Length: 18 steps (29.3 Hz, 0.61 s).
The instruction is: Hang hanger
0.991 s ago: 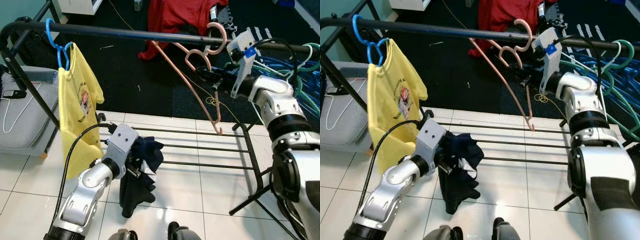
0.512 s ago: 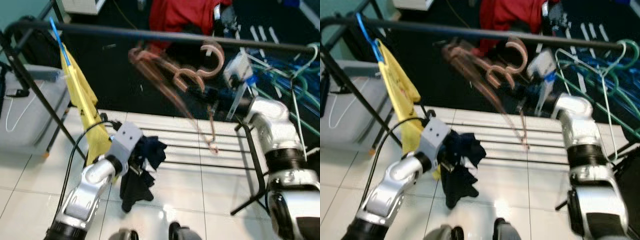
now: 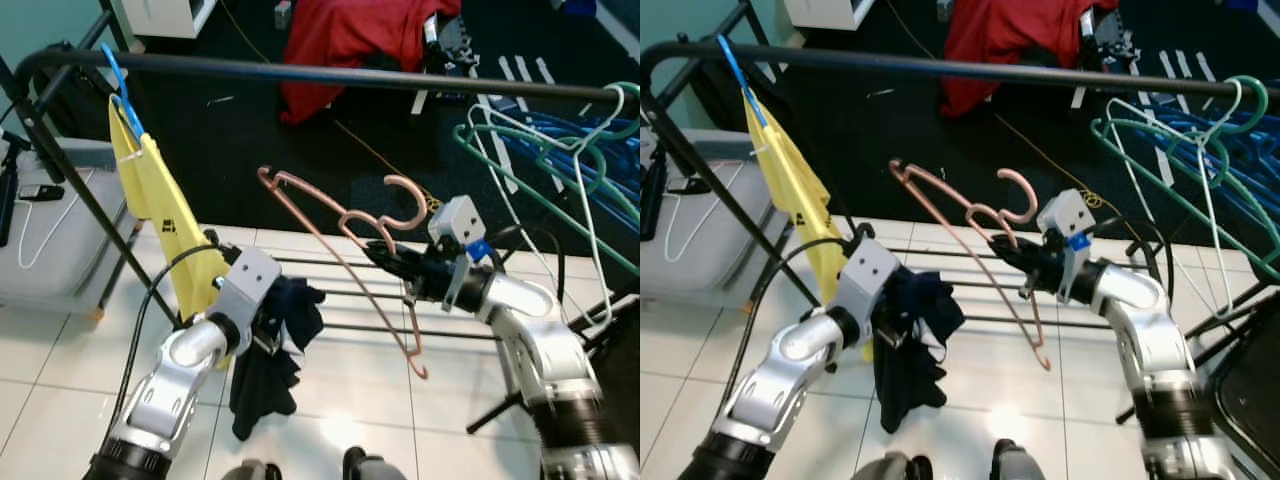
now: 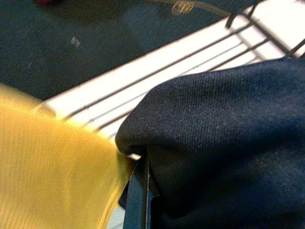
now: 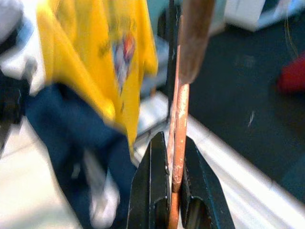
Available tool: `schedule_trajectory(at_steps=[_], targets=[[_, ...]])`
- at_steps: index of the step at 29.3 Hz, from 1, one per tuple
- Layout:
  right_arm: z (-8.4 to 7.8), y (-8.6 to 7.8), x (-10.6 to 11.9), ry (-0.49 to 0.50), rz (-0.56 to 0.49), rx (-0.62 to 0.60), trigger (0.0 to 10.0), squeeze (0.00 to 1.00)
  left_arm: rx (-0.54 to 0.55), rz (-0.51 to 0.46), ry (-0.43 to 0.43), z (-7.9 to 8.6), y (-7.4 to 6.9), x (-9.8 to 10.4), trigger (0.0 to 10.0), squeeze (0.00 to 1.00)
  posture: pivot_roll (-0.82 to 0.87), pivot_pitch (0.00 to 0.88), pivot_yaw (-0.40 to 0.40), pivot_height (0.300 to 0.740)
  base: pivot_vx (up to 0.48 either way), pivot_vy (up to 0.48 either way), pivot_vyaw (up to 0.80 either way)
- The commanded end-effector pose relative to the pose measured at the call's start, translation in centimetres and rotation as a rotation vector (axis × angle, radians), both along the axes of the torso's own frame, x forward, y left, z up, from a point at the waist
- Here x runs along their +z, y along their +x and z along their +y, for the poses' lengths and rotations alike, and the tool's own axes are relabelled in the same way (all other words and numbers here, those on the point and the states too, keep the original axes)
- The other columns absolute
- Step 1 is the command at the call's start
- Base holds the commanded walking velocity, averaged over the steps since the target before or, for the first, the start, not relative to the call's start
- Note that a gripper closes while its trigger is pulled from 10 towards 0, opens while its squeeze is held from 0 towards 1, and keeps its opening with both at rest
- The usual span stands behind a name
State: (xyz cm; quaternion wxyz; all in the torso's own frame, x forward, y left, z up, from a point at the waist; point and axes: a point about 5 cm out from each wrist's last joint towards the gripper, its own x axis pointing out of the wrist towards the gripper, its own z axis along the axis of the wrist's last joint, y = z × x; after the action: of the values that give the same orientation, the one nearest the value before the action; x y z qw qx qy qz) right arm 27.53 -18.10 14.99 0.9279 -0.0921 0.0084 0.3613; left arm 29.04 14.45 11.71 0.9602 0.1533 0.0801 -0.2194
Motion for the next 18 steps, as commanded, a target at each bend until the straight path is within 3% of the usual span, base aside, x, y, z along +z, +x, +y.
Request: schedule_trajectory(at_steps=[1,3,5,8,9,10,11,12,18], targets=[[0.2,-1.1,-0.3,-0.032,0.021,0.029,0.0,0.0,-0.018,0.027,0.027,0.3,-0.4,-0.6,10.0,0.0,-0.08,0.175,0.019,0.74,0.0,0.0,0.0],[0.3,-1.8,-0.9,-0.043,0.049,0.045,0.0,0.0,-0.037,0.03,0.036,0.3,-0.6,-0.7,10.0,0.0,-0.08,0.173,0.02,0.74,0.0,0.0,0.0],[0.4,-2.6,-3.1,-0.012,0.129,0.017,0.0,0.0,-0.111,0.074,0.114,0.4,-1.1,-2.1,10.0,0.0,-0.08,0.159,0.028,0.74,0.0,0.0,0.0],[0.3,-2.6,-4.2,0.009,0.161,-0.038,0.0,0.0,-0.093,0.096,0.104,0.7,-1.0,-2.9,10.0,0.0,-0.08,0.153,0.029,0.74,0.0,0.0,0.0],[0.0,-2.0,-5.9,0.038,0.19,-0.161,0.0,0.0,-0.025,0.12,0.049,1.1,-0.6,-3.7,10.0,0.0,-0.08,0.141,0.029,0.74,0.0,0.0,0.0],[-0.2,-1.2,-7.4,0.076,0.198,-0.323,8.6,0.0,0.105,0.141,-0.051,1.8,0.1,-4.5,10.0,0.0,-0.07,0.133,0.032,0.74,0.0,0.0,0.0],[-0.2,-1.2,-7.4,0.076,0.198,-0.323,8.6,0.0,0.105,0.141,-0.051,1.8,0.1,-4.5,10.0,0.0,-0.07,0.133,0.032,0.74,0.0,0.0,0.0],[-0.2,-0.5,-8.9,0.118,0.217,-0.513,10.0,0.0,0.256,0.185,-0.162,2.4,0.5,-5.8,10.0,0.0,-0.06,0.126,0.034,0.74,0.0,0.0,0.0],[0.9,0.2,-9.7,0.11,0.222,-0.613,10.0,0.0,0.315,0.197,-0.175,2.6,0.3,-6.4,10.0,0.0,-0.06,0.111,0.037,0.74,0.0,0.0,0.0]])
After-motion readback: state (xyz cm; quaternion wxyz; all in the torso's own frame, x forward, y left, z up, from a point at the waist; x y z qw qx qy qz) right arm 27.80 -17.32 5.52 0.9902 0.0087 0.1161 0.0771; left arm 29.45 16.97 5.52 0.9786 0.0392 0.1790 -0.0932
